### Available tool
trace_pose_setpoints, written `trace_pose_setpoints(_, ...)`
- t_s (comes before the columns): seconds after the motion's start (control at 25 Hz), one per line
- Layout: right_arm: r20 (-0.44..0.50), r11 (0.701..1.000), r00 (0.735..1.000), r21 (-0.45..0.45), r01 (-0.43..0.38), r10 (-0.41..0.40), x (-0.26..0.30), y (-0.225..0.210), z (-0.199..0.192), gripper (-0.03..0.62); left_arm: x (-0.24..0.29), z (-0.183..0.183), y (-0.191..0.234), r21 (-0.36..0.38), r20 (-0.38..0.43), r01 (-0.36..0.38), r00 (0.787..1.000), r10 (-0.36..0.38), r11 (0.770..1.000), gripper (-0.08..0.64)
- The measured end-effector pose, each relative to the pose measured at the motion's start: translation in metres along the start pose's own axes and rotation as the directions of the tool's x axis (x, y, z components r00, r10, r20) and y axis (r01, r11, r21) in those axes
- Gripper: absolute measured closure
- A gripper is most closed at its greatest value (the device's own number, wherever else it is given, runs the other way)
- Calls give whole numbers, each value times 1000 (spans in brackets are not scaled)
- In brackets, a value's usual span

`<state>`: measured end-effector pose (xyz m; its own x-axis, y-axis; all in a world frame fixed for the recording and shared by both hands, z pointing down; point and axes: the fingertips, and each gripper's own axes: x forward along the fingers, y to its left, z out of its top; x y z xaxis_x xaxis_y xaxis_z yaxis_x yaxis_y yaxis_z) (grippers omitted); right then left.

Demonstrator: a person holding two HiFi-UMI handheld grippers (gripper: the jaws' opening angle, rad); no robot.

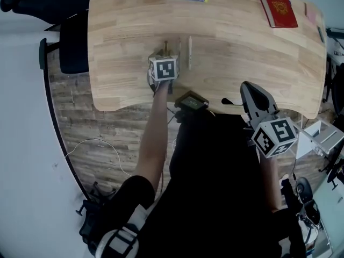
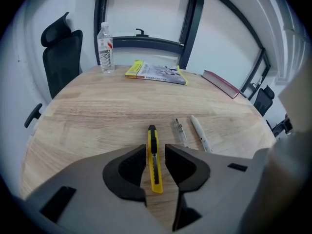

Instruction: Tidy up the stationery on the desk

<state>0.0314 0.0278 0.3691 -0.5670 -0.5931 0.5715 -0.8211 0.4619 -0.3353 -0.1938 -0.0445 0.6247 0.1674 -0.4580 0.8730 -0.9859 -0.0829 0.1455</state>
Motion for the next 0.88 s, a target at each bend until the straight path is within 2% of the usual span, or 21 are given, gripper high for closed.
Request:
trace_pose_setpoints(0.24,15,1000,1000,4,5,-5,1,6,2,572,-9,5,2,27,9,-3,1000,3,1000,440)
trace_pose_setpoints(0.44,43,1000,999,-2,-6,6,3,15,3,572,-29,15,3,39,54,5,999,-7,999,440)
trace_pose_setpoints(0.64,71,999,997,-26,-38,39,-4,22,6,572,-61,19,-2,56,117,4,993,-10,998,442)
trace_pose_setpoints(0.88,115,996,990,-45,-73,78,-23,23,11,572,-108,10,-22,79,138,-3,990,-8,997,475)
